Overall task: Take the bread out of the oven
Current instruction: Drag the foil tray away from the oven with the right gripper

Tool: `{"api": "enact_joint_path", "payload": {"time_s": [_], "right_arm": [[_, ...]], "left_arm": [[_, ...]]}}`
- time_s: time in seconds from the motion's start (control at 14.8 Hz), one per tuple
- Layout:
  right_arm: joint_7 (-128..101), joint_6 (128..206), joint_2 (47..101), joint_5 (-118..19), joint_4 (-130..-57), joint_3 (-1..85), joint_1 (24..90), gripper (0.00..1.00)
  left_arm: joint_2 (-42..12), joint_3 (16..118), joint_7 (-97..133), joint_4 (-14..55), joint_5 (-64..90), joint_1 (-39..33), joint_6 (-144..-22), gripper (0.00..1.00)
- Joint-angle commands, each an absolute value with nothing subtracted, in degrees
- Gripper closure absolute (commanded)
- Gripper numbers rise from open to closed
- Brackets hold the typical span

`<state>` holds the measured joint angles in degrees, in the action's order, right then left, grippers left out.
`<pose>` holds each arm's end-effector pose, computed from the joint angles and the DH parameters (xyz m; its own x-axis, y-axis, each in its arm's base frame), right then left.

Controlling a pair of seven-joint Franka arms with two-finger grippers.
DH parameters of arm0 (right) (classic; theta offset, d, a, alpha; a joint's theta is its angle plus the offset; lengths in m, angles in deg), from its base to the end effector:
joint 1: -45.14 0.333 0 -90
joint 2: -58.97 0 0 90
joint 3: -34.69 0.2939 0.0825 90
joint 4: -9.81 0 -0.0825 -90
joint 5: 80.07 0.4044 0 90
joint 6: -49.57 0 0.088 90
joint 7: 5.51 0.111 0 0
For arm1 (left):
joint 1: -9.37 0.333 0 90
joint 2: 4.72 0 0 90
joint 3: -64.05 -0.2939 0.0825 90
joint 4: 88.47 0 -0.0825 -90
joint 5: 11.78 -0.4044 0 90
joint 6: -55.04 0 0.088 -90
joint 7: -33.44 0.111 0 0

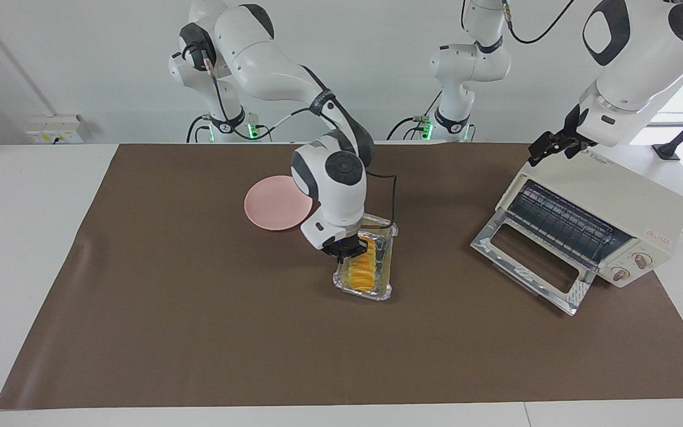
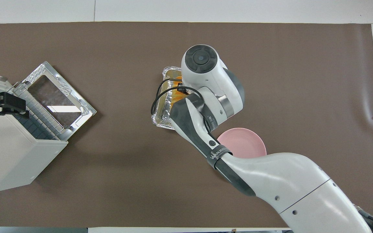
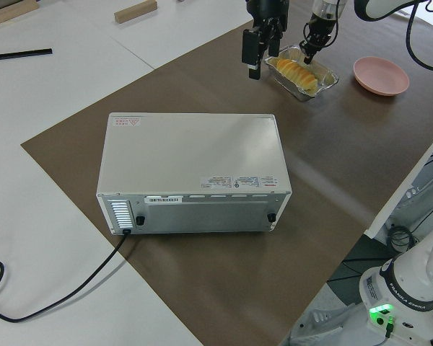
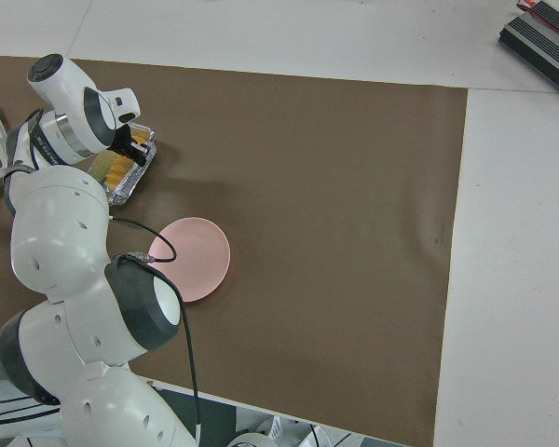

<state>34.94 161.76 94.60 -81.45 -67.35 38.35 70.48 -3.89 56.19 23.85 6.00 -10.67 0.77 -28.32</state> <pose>0.6433 0.3448 0.3320 0.9795 -0.2009 -0.0168 -0.2011 -0.9796 -0.0054 0.5538 -0.0090 0.5598 0.9720 0.1514 -0.1796 0.1524 -0.9883 -0.0087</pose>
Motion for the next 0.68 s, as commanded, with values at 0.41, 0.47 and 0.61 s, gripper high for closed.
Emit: {"api": "enact_joint_path", "payload": {"time_s": [0.41,0.47,0.61], "right_arm": [[9.4,162.4,91.0,-78.9,-71.3,38.9,54.5,1.0],[6.6,164.2,90.9,-78.9,-73.0,38.9,52.9,1.0],[5.3,168.0,91.0,-78.9,-75.7,38.8,51.8,1.0]], "left_arm": [[-3.1,56.4,24.1,6.5,-11.6,1.0,-28.9,0.0],[-3.1,56.4,24.1,6.5,-11.6,1.0,-28.9,0.0],[-3.1,56.4,24.1,6.5,-11.6,1.0,-28.9,0.0]]}}
